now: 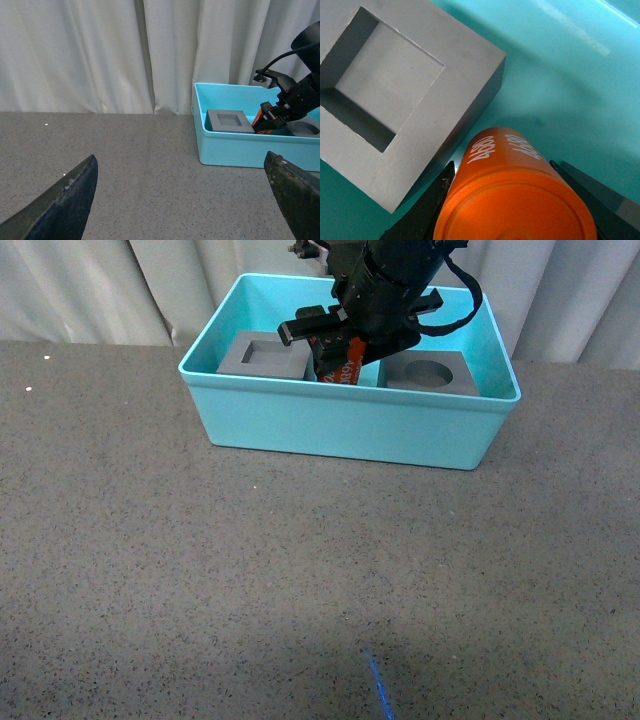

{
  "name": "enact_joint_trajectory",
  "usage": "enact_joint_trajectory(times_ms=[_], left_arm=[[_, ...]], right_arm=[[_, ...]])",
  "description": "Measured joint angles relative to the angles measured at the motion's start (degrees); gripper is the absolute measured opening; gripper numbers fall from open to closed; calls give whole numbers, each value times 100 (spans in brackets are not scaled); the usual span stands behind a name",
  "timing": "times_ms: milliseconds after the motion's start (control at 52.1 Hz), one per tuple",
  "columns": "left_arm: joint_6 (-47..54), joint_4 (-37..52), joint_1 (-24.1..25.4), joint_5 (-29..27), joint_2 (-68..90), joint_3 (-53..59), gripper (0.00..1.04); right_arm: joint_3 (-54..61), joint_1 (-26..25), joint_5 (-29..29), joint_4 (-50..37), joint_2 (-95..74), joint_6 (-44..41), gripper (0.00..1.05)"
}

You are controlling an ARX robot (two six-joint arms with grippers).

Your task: Place gray and orange parts in blue box

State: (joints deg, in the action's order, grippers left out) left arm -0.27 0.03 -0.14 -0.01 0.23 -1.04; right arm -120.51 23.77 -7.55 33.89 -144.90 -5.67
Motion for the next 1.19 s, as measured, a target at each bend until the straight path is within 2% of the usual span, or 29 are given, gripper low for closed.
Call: enact_joint_trajectory(times_ms=[499,768,1190], left_arm=[[0,0,0,0,0,0,98],[0,0,0,0,0,0,98],[0,0,0,0,0,0,98]], right_arm=[[0,0,63,13,-42,-13,45],[262,-2,70,-223,96,2,96],[1569,-138,129,-1316,1541,481,95]])
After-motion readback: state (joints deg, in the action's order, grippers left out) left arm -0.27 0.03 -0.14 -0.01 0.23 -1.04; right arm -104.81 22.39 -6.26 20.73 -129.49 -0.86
